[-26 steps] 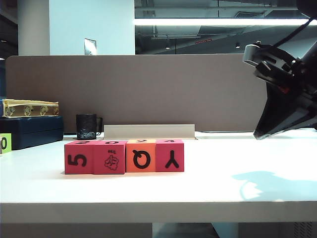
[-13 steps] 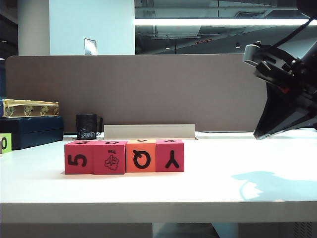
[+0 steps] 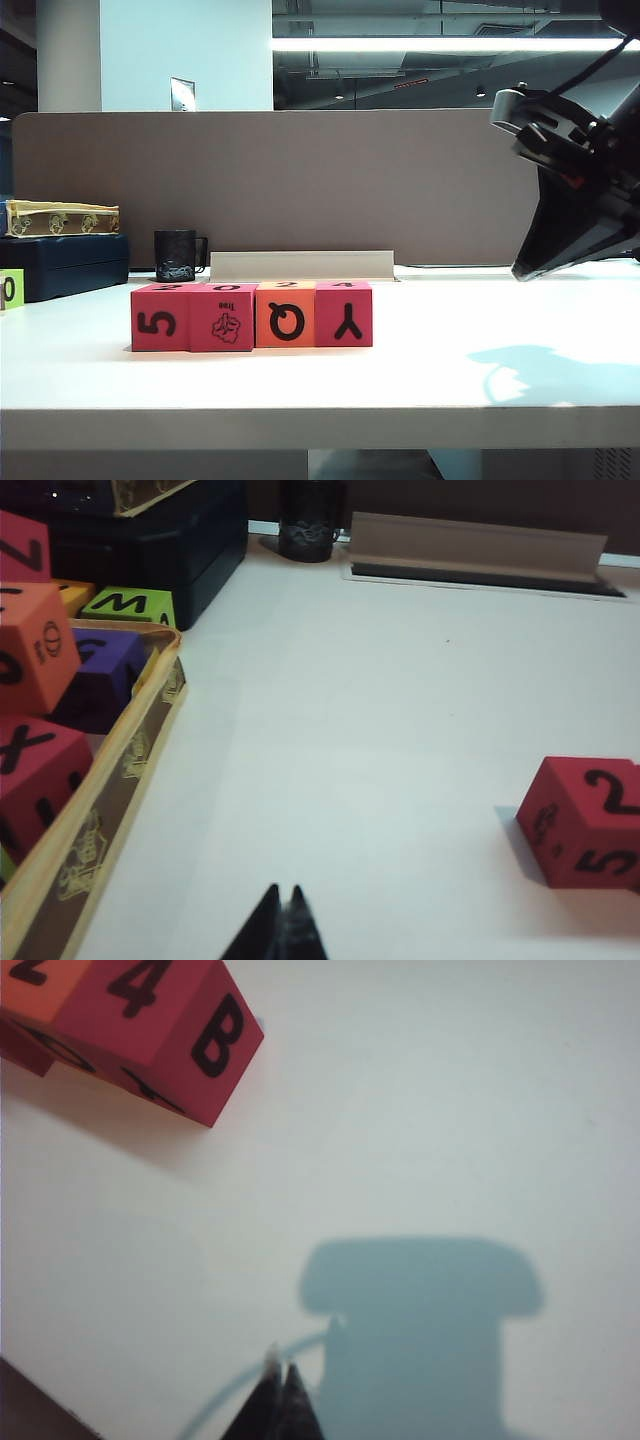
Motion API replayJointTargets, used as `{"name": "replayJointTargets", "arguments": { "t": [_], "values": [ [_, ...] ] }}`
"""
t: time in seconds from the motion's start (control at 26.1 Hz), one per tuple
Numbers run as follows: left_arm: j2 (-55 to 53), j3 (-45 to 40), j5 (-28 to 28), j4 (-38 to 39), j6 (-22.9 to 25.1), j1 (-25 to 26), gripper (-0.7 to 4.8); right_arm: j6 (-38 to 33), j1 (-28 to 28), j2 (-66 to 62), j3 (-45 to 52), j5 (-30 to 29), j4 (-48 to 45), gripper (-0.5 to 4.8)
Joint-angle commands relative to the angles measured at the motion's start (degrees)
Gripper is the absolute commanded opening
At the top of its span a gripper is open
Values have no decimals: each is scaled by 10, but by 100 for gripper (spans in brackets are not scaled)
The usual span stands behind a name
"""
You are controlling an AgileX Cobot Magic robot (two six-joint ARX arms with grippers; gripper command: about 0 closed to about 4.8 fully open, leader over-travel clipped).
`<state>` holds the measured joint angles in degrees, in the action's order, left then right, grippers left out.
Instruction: Select the appropriate blocks from the scattered letter blocks on the table and arrange them in a row to spell out "2024".
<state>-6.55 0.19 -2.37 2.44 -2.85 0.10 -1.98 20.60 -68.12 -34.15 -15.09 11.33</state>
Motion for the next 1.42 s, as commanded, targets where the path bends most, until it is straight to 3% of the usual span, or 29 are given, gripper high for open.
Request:
{"name": "replayJointTargets", "arguments": {
  "t": [0.04, 0.23, 1.3, 1.42],
  "values": [
    [30, 2, 13, 10, 26, 1, -5, -1, 1, 2, -3, -1, -9, -1],
    [64, 2, 22, 87, 28, 11, -5, -1, 1, 2, -3, -1, -9, -1],
    [64, 2, 24, 82, 33, 11, -5, 4, 1, 2, -3, -1, -9, -1],
    [64, 2, 24, 82, 33, 11, -5, 33, 1, 3, -3, 36, -18, -1]
  ]
}}
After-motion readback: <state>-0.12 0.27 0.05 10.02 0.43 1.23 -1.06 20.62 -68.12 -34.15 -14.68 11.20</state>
